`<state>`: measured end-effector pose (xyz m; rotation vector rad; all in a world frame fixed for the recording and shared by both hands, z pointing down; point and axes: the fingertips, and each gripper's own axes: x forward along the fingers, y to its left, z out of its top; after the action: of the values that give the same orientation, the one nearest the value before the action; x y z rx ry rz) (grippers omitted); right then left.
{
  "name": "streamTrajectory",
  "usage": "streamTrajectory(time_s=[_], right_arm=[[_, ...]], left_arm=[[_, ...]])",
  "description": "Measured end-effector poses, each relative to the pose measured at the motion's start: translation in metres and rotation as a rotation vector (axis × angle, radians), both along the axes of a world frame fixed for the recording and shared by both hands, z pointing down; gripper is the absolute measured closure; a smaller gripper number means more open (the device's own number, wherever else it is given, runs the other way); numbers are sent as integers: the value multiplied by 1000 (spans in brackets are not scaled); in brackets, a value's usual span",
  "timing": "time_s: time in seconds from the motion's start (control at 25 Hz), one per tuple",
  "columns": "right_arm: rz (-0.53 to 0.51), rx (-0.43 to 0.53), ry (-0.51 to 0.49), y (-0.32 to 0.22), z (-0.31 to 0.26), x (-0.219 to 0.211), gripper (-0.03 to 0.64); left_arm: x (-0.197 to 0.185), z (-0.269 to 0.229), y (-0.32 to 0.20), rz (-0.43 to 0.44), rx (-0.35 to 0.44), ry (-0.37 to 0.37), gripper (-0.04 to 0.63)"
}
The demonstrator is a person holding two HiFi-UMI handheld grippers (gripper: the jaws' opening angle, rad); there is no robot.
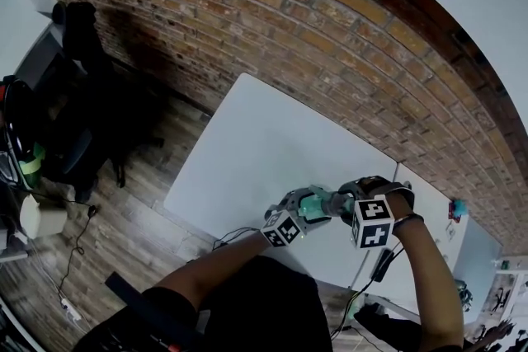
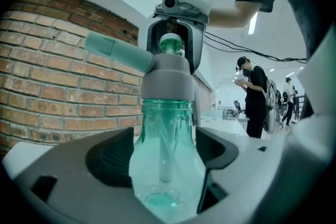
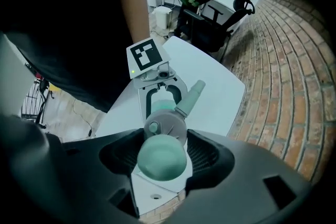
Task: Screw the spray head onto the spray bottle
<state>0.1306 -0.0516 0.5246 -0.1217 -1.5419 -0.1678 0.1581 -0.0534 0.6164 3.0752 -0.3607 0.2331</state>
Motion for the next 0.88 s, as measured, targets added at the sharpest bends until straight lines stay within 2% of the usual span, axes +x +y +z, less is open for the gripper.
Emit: streamTrajectory(time_s=[0.36, 0.88], right_arm=[[41, -1, -19, -1, 7, 3, 356], [259, -18, -56, -3, 9, 0, 354]], left_arm=[[-1, -1, 0, 5, 6, 8, 245], [-2, -3, 0, 7, 10, 15, 245]])
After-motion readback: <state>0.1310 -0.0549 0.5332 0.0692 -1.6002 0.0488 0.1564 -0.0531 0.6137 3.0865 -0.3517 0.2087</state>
